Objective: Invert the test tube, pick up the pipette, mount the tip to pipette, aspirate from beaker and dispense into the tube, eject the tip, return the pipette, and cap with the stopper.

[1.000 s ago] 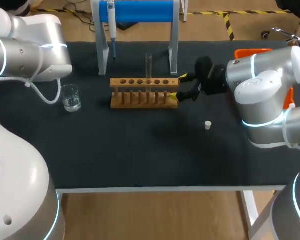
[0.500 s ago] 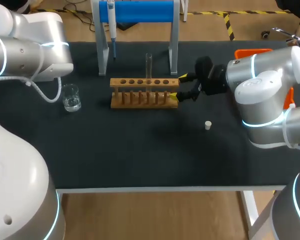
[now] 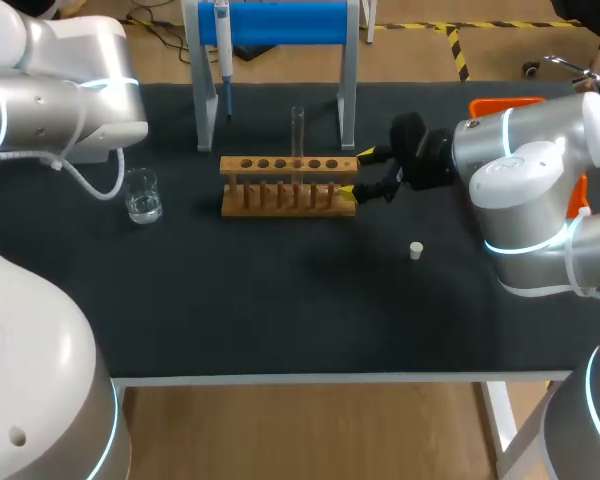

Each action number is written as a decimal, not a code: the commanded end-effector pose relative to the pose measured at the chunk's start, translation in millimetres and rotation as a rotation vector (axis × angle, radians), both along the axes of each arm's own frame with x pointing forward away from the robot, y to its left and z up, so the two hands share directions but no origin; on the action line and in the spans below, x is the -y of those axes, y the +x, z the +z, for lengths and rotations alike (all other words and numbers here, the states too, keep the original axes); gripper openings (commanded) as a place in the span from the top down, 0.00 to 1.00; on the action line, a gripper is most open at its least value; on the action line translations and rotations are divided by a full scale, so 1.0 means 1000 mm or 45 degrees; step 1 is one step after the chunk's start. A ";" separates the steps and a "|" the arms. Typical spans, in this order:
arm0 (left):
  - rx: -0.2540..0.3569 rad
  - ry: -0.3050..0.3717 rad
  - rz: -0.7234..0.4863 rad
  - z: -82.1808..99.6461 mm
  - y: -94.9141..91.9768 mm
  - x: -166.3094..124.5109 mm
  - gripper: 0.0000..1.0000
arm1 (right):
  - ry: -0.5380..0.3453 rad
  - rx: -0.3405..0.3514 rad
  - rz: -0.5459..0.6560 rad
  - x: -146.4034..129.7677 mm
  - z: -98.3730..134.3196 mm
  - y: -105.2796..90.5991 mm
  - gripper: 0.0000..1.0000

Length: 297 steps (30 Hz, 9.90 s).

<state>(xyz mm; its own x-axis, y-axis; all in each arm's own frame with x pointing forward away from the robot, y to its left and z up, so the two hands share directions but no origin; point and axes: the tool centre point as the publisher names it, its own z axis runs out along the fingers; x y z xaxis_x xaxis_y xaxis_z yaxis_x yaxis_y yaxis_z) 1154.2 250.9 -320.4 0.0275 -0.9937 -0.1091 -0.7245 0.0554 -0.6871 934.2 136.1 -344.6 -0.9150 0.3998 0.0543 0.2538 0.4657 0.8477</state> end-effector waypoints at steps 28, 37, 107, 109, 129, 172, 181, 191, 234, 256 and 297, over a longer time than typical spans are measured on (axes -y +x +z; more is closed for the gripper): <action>0.056 -0.037 -0.757 0.132 -0.082 0.074 1.00 | 0.000 0.000 0.001 0.000 0.000 0.000 0.00; 0.056 -0.037 -0.757 0.132 -0.082 0.074 1.00 | 0.000 0.000 0.001 0.000 0.000 0.000 0.00; -0.132 -0.117 -1.579 0.180 -0.206 0.372 1.00 | 0.000 0.000 0.001 0.000 0.000 0.000 0.00; -0.133 -0.115 -1.587 0.180 -0.207 0.372 1.00 | 0.000 0.000 0.001 0.000 0.000 0.000 0.00; -0.137 -0.107 -1.596 0.183 -0.208 0.370 1.00 | 0.000 0.000 0.001 0.000 0.000 0.000 0.00; -0.137 -0.107 -1.596 0.183 -0.208 0.370 1.00 | 0.638 0.189 0.568 -0.091 0.158 -0.008 0.00; -0.137 -0.107 -1.596 0.183 -0.208 0.370 1.00 | 0.654 0.154 0.562 -0.120 0.165 0.001 0.00; -0.137 -0.107 -1.596 0.183 -0.208 0.370 1.00 | 0.675 0.130 0.513 -0.140 0.168 0.009 0.00; -0.137 -0.107 -1.596 0.183 -0.208 0.370 1.00 | 0.670 0.170 0.488 -0.172 0.170 0.019 0.62; -0.137 -0.107 -1.596 0.183 -0.208 0.370 0.00 | 0.677 0.130 0.480 -0.166 0.167 0.019 1.00; -0.137 -0.107 -1.596 0.183 -0.208 0.370 0.00 | 0.762 0.109 0.528 0.110 0.140 -0.102 1.00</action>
<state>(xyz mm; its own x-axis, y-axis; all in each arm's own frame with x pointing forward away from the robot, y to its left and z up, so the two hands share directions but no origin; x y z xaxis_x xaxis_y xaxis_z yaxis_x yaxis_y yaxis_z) 946.3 -119.6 -139.2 -0.9425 -0.3341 0.0099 -0.2553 0.7004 -0.6665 834.5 74.8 -198.1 -0.9961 -0.0390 0.0796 0.0810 -0.0343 0.9961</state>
